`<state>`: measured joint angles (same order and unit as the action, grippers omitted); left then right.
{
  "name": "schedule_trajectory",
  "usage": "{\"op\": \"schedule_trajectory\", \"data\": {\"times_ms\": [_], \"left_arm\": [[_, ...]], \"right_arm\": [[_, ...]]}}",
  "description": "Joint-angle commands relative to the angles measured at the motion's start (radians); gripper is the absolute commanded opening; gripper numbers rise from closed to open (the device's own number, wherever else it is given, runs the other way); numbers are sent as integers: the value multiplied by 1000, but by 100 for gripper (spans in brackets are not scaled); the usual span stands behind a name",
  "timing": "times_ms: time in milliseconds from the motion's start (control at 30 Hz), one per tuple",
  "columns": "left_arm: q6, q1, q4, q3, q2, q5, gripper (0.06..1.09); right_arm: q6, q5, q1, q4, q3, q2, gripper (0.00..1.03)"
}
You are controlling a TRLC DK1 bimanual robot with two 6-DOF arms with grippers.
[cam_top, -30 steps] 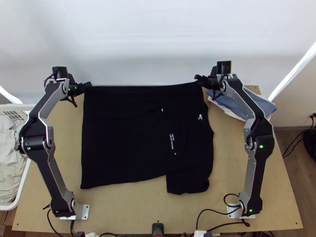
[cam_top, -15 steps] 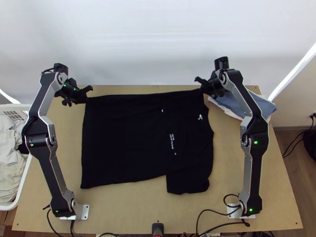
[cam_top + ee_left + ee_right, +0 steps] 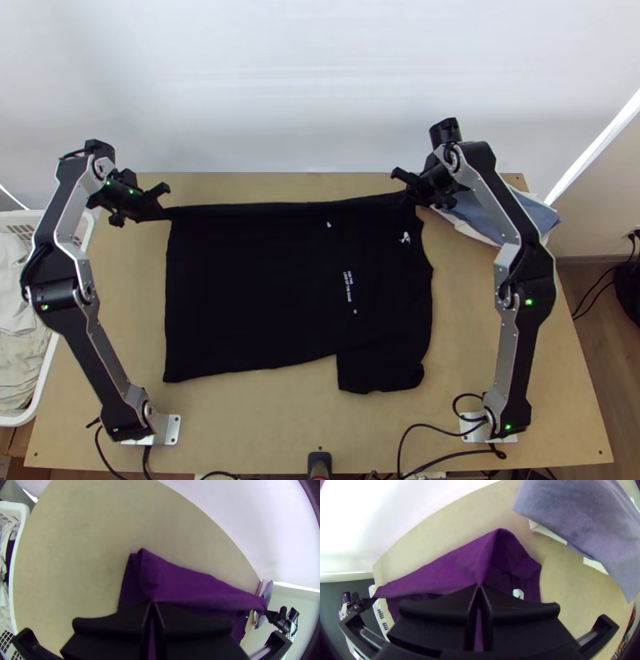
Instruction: Fold the t-shirt
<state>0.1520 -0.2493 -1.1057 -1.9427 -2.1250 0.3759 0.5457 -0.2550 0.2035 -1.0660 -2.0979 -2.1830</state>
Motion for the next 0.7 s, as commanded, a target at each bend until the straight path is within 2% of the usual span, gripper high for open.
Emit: {"op": "schedule_trajectory", "data": {"times_ms": [0, 300, 533, 667], "left_arm": [[-51, 15, 20, 113, 86, 9, 10], [-111, 41, 86, 318, 178, 9, 10], [-150, 10, 125, 392, 191, 8, 10], [-177, -15, 139, 427, 191, 8, 10]], "right_arm": [[-21, 0, 1, -8, 53, 51, 3], [-81, 7, 4, -8, 164, 81, 3], [-101, 28, 13, -5, 262, 124, 3], [-112, 39, 13, 46, 345, 160, 3]]}}
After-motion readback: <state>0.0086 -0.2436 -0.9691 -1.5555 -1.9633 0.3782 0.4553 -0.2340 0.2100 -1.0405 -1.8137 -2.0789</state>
